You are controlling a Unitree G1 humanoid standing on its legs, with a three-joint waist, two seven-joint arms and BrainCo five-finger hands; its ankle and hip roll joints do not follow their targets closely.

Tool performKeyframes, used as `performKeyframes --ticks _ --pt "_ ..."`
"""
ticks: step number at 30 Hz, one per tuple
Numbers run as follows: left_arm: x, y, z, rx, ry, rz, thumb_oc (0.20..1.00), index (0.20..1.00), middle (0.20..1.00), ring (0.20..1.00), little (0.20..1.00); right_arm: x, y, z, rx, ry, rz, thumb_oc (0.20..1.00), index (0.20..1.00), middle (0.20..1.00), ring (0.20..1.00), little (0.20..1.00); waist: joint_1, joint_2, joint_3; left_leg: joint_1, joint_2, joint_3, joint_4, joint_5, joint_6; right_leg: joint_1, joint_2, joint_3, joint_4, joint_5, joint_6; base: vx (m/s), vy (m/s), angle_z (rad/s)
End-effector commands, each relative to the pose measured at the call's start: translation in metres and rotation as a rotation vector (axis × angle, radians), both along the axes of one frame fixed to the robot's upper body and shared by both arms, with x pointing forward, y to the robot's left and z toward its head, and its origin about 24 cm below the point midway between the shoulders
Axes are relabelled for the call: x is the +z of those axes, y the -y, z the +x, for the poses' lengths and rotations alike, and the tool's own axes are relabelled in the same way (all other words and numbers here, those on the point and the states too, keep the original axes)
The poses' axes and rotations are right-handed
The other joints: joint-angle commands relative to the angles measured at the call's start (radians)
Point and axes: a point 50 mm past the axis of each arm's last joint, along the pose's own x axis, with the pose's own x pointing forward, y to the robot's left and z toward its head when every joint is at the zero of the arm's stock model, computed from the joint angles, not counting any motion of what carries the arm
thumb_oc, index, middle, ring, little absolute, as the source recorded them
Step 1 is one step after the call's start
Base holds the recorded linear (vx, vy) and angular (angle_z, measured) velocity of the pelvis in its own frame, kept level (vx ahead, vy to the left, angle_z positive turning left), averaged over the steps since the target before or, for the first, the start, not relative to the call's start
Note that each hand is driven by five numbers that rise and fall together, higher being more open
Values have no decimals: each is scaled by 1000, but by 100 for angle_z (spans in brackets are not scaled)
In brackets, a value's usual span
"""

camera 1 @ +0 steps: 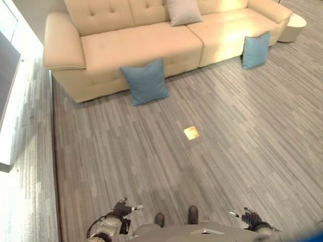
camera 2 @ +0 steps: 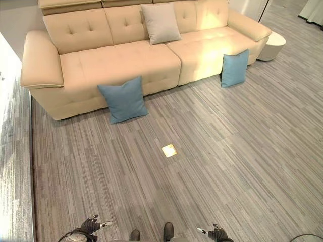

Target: Pick up all the scattered cushions and arrange them neatly on the sofa.

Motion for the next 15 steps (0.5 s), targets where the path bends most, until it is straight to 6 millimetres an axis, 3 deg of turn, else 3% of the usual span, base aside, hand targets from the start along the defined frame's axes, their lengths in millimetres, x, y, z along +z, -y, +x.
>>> performKeyframes --ticks 1,15 --pt "1 4 11 0 15 13 1000 1000 1000 1000 1000 2 15 -10 -22 -29 -44 1000 1000 1000 1000 1000 0 22 -31 -39 -23 42 2 44 -55 14 11 17 59 -85 70 29 -53 4" --pt "-4 -1 -9 23 -47 22 1000 1000 1000 1000 1000 0 11 -13 -24 -33 -35 1000 1000 1000 1000 1000 -16 15 -37 -28 -7 58 2 43 -75 45 25 11 29 -87 61 8 -36 1"
